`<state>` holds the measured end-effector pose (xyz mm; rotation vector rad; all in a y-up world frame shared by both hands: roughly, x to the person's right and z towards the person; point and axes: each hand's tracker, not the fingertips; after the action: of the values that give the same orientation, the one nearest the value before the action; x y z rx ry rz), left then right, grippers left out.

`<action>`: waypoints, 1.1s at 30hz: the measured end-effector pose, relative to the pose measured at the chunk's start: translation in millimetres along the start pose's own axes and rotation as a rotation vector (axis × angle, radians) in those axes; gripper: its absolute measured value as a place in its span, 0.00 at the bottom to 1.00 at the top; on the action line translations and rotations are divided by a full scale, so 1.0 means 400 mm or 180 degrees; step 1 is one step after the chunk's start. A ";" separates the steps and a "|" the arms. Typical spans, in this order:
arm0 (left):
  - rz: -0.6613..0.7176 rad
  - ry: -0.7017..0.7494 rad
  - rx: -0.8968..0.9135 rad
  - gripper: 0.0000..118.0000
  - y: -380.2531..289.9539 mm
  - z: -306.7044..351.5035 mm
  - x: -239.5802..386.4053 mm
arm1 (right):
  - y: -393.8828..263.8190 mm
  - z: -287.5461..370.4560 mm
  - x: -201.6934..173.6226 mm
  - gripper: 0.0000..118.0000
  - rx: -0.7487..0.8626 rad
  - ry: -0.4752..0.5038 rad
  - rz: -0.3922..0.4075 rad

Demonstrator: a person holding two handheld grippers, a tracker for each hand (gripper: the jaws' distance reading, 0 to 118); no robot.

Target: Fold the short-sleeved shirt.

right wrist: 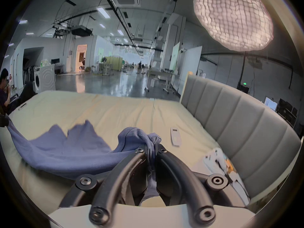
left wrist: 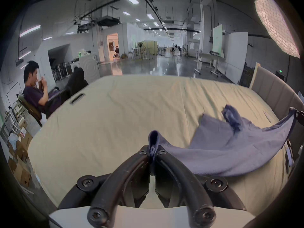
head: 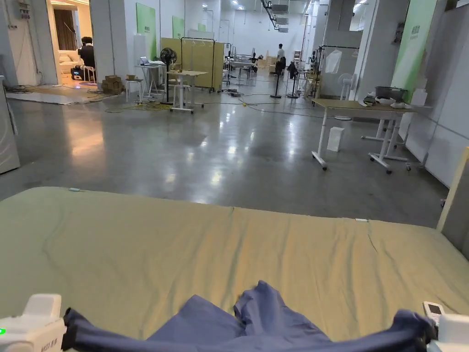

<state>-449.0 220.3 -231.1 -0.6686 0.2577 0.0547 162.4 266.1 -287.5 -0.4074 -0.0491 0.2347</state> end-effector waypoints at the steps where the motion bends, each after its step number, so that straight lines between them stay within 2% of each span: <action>1: -0.0006 0.0033 -0.0003 0.05 -0.032 0.009 -0.002 | -0.033 0.013 0.003 0.06 -0.0057 0.0011 0.0011; 4: 0.0001 -0.0033 -0.0200 0.05 -0.117 0.022 -0.017 | -0.124 0.047 -0.002 0.06 -0.0227 -0.0035 0.0125; 10: 0.0095 -0.0124 -0.0645 0.05 -0.223 -0.009 -0.038 | -0.249 0.061 -0.014 0.06 -0.0613 0.0008 0.0004; 12: 0.0103 -0.0139 -0.0662 0.05 -0.237 -0.026 -0.046 | -0.273 0.059 -0.025 0.07 -0.0606 0.0004 0.0052; 14: 0.0112 -0.0137 -0.0678 0.11 -0.238 -0.032 -0.054 | -0.276 0.076 -0.034 0.19 -0.0600 0.0030 0.0080; 16: 0.0108 -0.0087 -0.0646 0.28 -0.234 -0.026 -0.055 | -0.271 0.092 -0.041 0.43 -0.0567 0.0037 0.0092; 17: 0.0033 0.0025 -0.0614 0.33 -0.225 -0.020 -0.060 | -0.265 0.103 -0.045 0.47 -0.0504 0.0056 0.0085; 20: 0.0031 0.0078 -0.0474 0.40 -0.198 0.014 -0.069 | -0.234 0.123 -0.053 0.49 -0.0339 0.0049 0.0093; 21: 0.0043 0.0112 -0.0344 0.48 -0.181 0.030 -0.068 | -0.220 0.127 -0.058 0.51 -0.0263 0.0048 0.0078; 22: 0.0048 0.0108 -0.0232 0.56 -0.165 0.044 -0.065 | -0.208 0.129 -0.063 0.56 -0.0155 0.0065 0.0055; 23: 0.0042 0.0080 -0.0120 0.58 -0.147 0.062 -0.057 | -0.185 0.139 -0.074 0.62 -0.0052 0.0074 0.0021; 25: 0.0015 0.0037 0.0065 0.59 -0.115 0.103 -0.023 | -0.138 0.158 -0.099 0.65 0.0130 0.0128 -0.0060; 33: -0.0070 -0.0154 0.0946 0.57 -0.013 0.244 0.172 | 0.020 0.236 -0.231 0.64 0.0904 0.0321 -0.0334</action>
<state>-360.6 274.5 -171.8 -0.3741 0.2066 0.0108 61.9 288.0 -204.3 -0.1328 0.0614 0.1149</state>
